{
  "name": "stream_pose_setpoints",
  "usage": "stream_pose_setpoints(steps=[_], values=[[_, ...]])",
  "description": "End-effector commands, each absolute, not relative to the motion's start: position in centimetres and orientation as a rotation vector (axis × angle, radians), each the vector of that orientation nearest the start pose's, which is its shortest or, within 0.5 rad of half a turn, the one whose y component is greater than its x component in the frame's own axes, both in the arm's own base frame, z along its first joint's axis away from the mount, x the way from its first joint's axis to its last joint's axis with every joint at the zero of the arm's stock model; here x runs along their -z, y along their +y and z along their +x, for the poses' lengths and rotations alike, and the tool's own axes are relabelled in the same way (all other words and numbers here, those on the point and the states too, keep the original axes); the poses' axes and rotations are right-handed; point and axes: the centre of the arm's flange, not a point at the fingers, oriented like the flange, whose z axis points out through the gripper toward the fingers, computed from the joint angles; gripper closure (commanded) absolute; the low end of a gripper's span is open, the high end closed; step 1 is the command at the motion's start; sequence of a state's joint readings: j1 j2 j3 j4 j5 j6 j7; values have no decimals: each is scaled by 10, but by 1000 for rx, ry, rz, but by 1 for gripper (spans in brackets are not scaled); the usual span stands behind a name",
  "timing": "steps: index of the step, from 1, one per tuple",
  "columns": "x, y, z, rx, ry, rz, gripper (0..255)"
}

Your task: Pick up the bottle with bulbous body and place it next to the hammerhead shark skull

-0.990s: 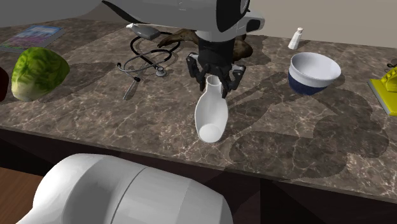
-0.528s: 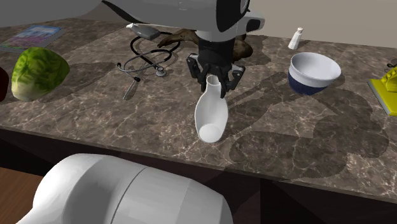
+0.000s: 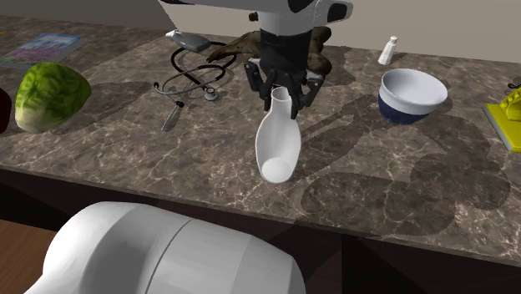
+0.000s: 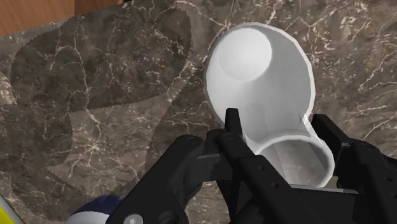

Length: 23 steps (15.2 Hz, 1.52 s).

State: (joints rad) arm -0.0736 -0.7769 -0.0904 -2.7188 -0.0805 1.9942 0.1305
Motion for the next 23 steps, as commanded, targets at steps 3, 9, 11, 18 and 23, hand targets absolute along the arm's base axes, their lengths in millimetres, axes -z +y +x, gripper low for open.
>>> stream_pose_setpoints(steps=[3, 9, 11, 18, 23], values=[[-471, -56, 314, 81, 376, -3129, 255], [-502, -56, 314, 81, 376, -3129, 255], [-513, -56, 314, 81, 376, -3129, 255], [-550, -56, 314, 81, 376, -3129, 255], [-576, -56, 314, 81, 376, -3129, 255]])
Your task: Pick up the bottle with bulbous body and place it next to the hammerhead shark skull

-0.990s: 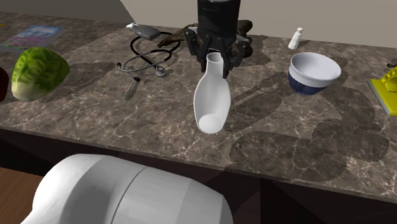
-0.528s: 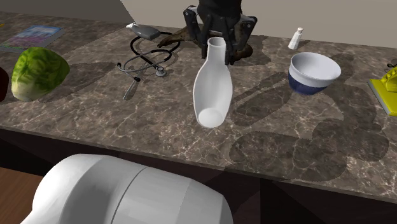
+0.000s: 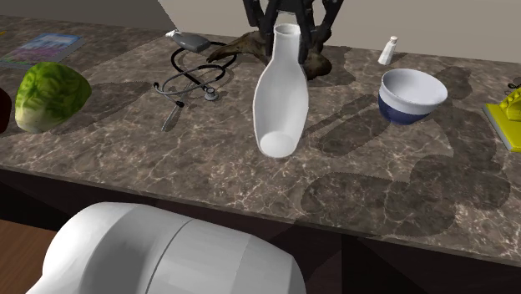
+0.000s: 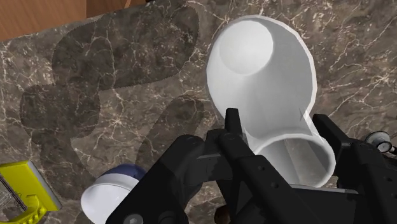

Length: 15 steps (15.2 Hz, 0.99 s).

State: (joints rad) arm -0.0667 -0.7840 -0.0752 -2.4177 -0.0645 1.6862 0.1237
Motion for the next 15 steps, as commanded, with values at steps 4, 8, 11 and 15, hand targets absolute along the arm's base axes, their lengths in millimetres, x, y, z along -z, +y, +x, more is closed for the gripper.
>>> stream_pose_setpoints(steps=[4, 8, 11, 15], values=[[-597, -56, 314, 81, 376, -3129, 255], [-619, -56, 314, 81, 376, -3129, 255], [-634, -56, 314, 81, 376, -3129, 255], [-656, -56, 314, 81, 376, -3129, 255]])
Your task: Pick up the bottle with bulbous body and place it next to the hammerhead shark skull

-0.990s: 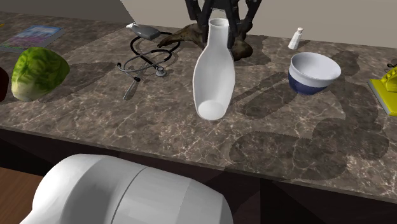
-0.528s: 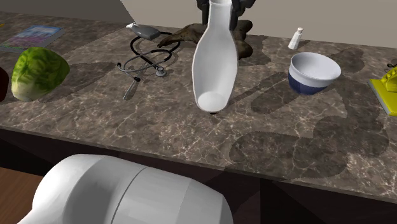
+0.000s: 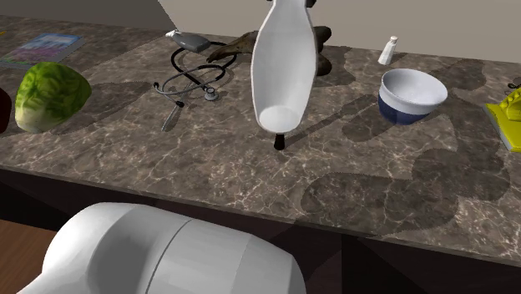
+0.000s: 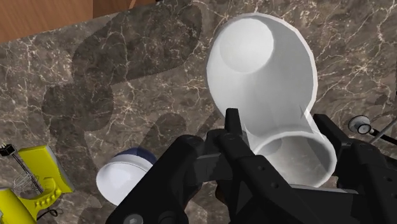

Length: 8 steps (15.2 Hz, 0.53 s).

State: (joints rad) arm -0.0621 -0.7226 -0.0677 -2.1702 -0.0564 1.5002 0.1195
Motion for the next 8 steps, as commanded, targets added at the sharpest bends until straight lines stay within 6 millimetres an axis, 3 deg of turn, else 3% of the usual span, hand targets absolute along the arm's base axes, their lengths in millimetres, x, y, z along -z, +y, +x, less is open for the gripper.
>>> stream_pose_setpoints(steps=[1, 8], values=[[-661, -56, 314, 81, 376, -3129, 255], [-698, -56, 314, 81, 376, -3129, 255]])
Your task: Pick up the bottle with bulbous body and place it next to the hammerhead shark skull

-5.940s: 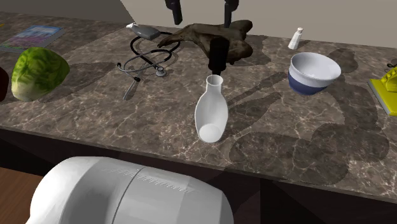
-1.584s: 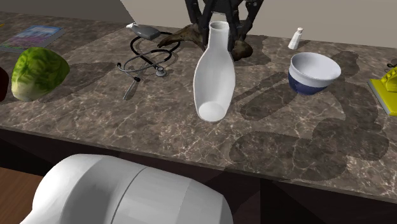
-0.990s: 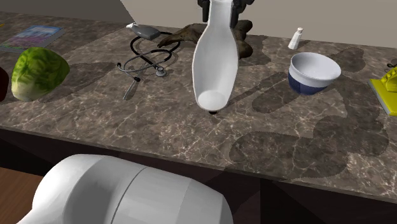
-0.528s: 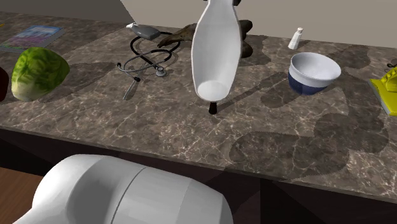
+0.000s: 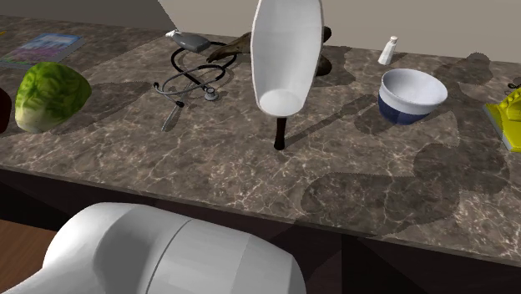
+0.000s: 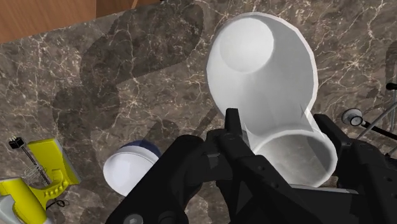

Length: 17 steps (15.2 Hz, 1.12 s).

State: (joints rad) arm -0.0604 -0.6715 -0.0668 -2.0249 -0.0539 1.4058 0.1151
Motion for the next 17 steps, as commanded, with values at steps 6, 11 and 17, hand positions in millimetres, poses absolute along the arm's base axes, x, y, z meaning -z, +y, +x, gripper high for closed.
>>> stream_pose_setpoints(steps=[6, 11, 17], values=[[-729, -56, 314, 81, 376, -3129, 255], [-748, -57, 327, 81, 376, -3129, 255], [-748, -65, 405, 81, 376, -3129, 255]])
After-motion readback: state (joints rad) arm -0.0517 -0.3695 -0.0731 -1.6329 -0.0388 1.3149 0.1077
